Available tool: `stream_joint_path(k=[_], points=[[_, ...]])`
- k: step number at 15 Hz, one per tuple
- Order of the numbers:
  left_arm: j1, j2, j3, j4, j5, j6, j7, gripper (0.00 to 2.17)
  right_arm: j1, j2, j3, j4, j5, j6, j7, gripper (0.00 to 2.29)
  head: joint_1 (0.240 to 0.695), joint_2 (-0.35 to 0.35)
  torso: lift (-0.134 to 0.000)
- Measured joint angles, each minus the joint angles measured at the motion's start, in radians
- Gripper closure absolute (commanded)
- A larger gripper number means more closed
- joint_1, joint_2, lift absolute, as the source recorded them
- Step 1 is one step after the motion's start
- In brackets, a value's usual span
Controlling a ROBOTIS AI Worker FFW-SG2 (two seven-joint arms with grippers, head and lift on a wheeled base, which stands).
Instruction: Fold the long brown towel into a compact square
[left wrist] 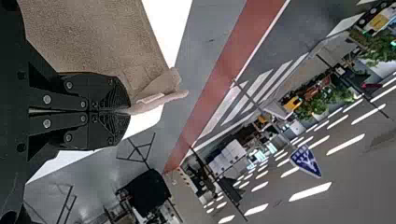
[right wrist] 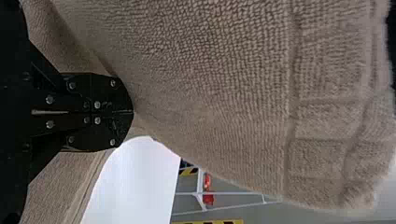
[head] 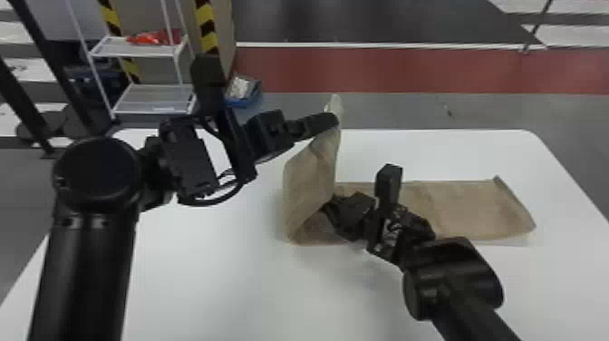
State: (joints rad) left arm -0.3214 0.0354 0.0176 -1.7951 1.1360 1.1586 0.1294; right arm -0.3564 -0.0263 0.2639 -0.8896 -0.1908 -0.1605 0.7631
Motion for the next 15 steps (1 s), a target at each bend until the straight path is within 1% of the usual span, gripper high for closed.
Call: stream_joint_path(k=[4, 7, 9, 11, 12, 13, 14, 15], points=[[0.0, 0.012, 0.002, -0.005, 0.033, 0.012, -0.006, 1.48, -0.012, 0.01, 0.051, -0.013, -0.042, 0.043, 0.004, 1.9, 0.695, 0.034, -0.124], [0.003, 0.015, 0.003, -0.006, 0.04, 0.013, -0.014, 1.48, -0.024, 0.015, 0.068, -0.041, -0.098, 0.091, 0.019, 1.89, 0.694, 0.051, -0.124], [0.005, 0.02, 0.007, -0.006, 0.053, 0.013, -0.018, 1.48, -0.044, 0.015, 0.07, -0.043, -0.139, 0.114, 0.048, 1.89, 0.681, 0.057, -0.124], [0.006, 0.021, 0.01, -0.006, 0.065, 0.013, -0.026, 1.48, -0.071, 0.016, 0.069, -0.005, -0.217, 0.123, 0.11, 1.89, 0.675, 0.059, -0.124], [0.007, 0.021, 0.01, -0.006, 0.067, 0.012, -0.026, 1.48, -0.079, 0.015, 0.069, 0.012, -0.235, 0.123, 0.113, 1.88, 0.672, 0.057, -0.124], [0.007, 0.02, 0.008, -0.006, 0.066, 0.01, -0.024, 1.48, -0.08, 0.014, 0.068, 0.021, -0.24, 0.123, 0.109, 1.8, 0.673, 0.052, -0.124], [0.007, 0.02, 0.007, -0.006, 0.064, 0.009, -0.024, 1.48, -0.074, 0.011, 0.064, 0.022, -0.241, 0.123, 0.105, 1.41, 0.676, 0.049, -0.124], [0.007, 0.02, 0.006, -0.006, 0.061, 0.008, -0.024, 1.48, -0.059, 0.007, 0.053, 0.017, -0.242, 0.12, 0.099, 0.8, 0.679, 0.044, -0.124]])
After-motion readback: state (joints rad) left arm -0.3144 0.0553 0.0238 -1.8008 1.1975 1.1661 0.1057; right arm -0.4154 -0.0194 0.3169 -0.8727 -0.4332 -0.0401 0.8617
